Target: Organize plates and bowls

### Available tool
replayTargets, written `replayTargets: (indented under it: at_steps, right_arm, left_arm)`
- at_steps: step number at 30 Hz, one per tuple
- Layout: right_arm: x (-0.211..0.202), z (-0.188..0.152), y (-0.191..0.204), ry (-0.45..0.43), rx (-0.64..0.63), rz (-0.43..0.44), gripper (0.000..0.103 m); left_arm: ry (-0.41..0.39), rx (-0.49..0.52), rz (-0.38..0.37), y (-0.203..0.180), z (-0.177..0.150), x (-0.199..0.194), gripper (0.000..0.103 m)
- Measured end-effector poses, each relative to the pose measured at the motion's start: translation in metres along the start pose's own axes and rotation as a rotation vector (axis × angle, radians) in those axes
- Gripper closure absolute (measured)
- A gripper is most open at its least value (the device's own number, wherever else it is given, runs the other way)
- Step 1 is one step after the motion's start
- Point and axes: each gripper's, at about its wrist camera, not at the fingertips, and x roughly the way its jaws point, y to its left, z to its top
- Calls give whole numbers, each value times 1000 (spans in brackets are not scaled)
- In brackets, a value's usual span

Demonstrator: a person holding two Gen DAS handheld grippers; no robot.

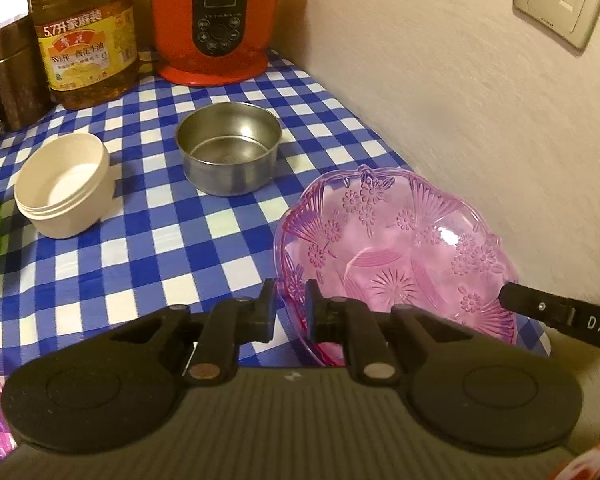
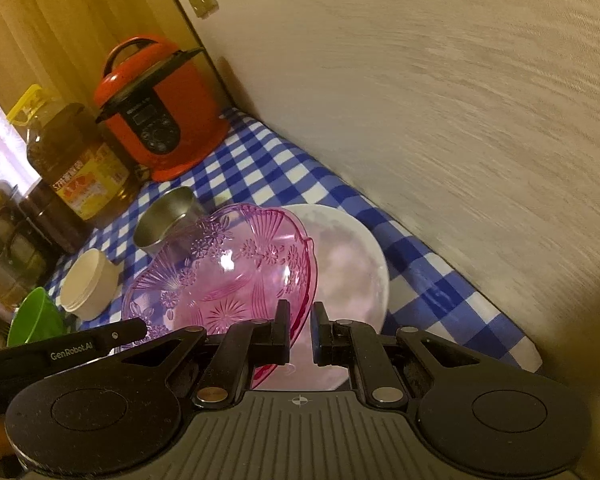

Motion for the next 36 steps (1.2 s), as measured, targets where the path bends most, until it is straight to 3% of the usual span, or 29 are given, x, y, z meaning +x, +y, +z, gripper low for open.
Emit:
replayTargets:
  at_steps: [36]
  right_arm:
    - [28, 6, -30, 42, -11, -60, 93]
  left_arm:
    - [27, 42, -10, -22, -5, 37, 90]
